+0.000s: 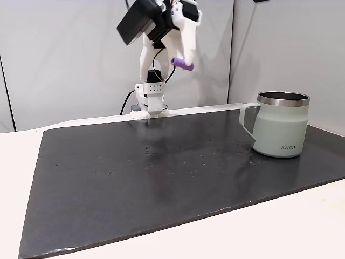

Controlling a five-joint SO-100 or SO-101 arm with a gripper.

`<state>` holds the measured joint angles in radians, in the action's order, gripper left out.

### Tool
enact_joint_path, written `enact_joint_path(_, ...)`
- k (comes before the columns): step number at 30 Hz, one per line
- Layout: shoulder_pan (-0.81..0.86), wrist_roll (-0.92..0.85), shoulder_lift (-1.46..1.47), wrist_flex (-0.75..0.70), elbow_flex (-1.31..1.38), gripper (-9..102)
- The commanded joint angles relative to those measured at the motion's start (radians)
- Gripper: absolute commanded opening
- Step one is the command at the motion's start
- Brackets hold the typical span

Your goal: Grasp a pengrip and put it in the cup.

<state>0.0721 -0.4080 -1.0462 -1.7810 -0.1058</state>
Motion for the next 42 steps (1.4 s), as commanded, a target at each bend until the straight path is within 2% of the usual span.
enact_joint_path(1,-0.078,0.034,-0.012,0.081,0.084,0)
enact_joint_path(10,-0.296,0.133,0.021,0.296,0.084,0)
enact_joint_path(16,-0.420,0.192,0.086,0.356,0.084,0)
enact_joint_path(23,-0.488,0.256,0.163,0.365,0.084,0)
enact_joint_path(32,-0.495,0.299,0.210,0.333,0.086,0)
enact_joint_path(37,-0.512,0.321,0.210,0.293,0.104,19)
enact_joint_path(42,-0.518,0.324,0.210,0.281,0.115,20)
